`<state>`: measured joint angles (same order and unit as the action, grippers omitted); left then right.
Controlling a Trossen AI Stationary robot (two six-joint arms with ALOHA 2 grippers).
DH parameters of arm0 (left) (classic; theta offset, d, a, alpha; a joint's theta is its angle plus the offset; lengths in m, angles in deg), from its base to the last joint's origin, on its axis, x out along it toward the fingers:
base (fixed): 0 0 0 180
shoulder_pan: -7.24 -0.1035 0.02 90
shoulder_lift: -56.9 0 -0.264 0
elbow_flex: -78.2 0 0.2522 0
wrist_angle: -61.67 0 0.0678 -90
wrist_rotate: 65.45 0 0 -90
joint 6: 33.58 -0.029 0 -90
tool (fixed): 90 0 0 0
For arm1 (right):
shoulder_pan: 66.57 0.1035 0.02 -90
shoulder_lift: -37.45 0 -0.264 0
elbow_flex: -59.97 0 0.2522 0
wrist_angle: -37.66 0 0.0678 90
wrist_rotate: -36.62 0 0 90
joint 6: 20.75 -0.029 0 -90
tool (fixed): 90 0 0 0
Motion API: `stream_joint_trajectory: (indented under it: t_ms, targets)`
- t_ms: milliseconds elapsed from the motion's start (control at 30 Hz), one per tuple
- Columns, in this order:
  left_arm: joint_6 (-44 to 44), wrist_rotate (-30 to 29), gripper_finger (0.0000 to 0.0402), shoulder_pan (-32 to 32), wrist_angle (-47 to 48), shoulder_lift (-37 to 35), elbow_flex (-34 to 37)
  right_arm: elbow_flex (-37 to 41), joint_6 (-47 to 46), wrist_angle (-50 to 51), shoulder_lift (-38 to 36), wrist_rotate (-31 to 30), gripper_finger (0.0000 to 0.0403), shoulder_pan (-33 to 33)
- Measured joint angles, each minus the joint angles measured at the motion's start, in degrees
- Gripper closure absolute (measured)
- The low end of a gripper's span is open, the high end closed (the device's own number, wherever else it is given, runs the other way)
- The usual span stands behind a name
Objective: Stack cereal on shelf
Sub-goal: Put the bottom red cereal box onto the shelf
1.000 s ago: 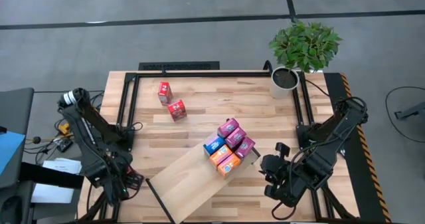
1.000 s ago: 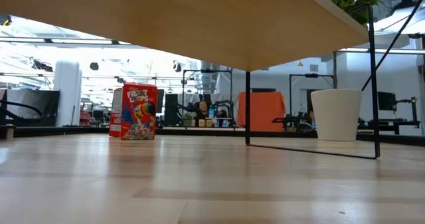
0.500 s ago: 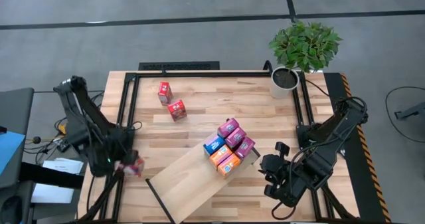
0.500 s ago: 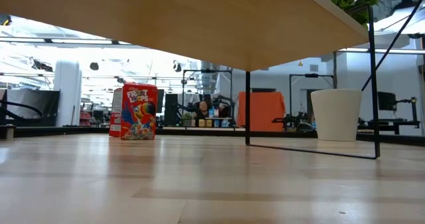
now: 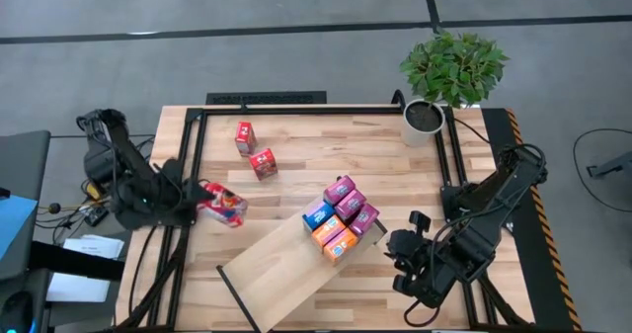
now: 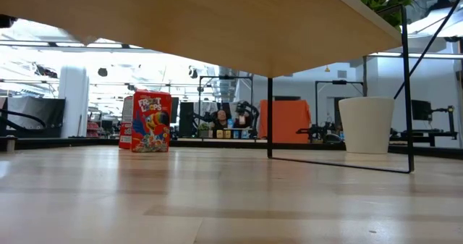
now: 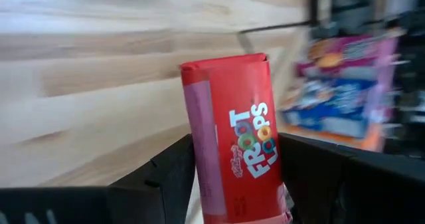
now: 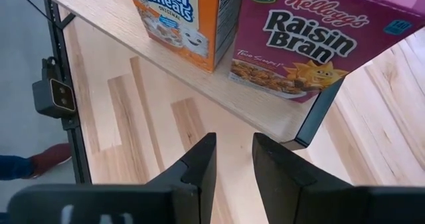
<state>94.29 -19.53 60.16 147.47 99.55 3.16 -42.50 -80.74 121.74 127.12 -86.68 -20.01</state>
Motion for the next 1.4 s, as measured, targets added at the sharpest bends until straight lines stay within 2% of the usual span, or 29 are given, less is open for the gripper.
stream_joint_trajectory:
  t_ms: [100, 333, 533, 700, 933, 1100, 1267, 1400]
  targets:
    - [-8.6, -2.8, 0.0213, -1.3, -8.2, -0.1, 0.0, 0.0, 0.0, 0.1, 0.0, 0.0, 0.028, 0.1]
    - [-36.7, -2.7, 0.0213, -6.3, -34.5, 3.7, 0.0, 0.0, 0.0, 0.9, 0.0, 0.0, 0.028, -0.1]
    - [-62.9, 2.5, 0.0213, -10.0, -61.1, 9.4, 0.0, 0.0, 0.0, 0.8, 0.0, 0.4, 0.028, -0.8]
    - [-73.6, 9.3, 0.0213, -12.5, -74.9, 14.0, -0.1, 0.0, 0.0, 0.5, 0.0, 0.4, 0.0279, -1.0]
    - [-75.3, 19.7, 0.0213, -13.9, -71.9, 20.4, -6.5, 0.0, 0.0, -0.7, 0.0, 0.6, 0.028, -1.0]
    - [-84.2, 25.6, 0.0213, -15.0, -66.7, 25.6, -15.6, 0.0, 0.0, -1.8, 0.0, 0.6, 0.028, -1.1]
    - [-89.3, 26.3, 0.0213, -15.4, -46.6, 30.9, -29.8, 0.0, 0.0, -3.0, 0.0, 0.6, 0.028, -1.4]
    - [-89.2, 20.8, 0.0213, -15.4, -31.9, 35.5, -39.2, 0.0, -0.2, -3.7, 0.0, 0.7, 0.028, -1.7]
